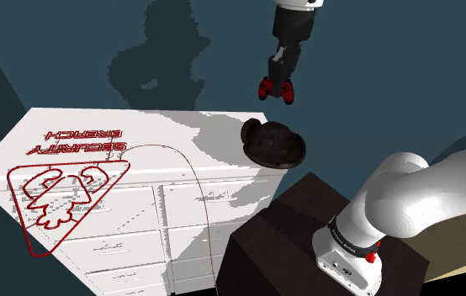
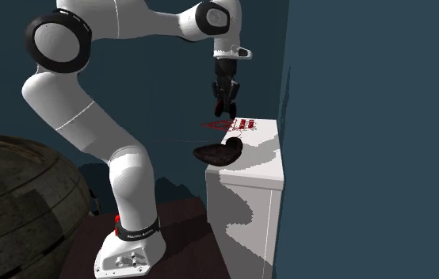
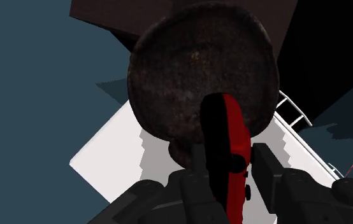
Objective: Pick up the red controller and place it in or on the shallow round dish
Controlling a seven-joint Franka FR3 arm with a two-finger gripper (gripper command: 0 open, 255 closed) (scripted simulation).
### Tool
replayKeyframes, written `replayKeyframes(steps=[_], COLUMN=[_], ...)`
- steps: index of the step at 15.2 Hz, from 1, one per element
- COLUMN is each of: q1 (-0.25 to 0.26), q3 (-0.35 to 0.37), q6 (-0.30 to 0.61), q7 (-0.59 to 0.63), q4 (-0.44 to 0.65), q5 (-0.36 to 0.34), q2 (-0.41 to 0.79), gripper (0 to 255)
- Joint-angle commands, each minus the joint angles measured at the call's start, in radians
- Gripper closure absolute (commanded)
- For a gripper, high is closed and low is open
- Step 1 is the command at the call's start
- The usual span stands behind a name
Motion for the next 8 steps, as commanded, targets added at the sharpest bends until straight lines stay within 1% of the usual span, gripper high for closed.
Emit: replayKeyframes(steps=[1, 3, 8], q1=[-0.001, -0.001, 0.002], q3=[-0.025, -0.046, -0.043], q6=[-0.019, -0.042, 0.019], q7=[-0.028, -0.049, -0.048], q4=[-0.053, -0.095, -0.177], q5=[-0.007, -0.015, -0.011], q2=[-0.071, -0.136, -0.157], gripper=[255, 255, 255])
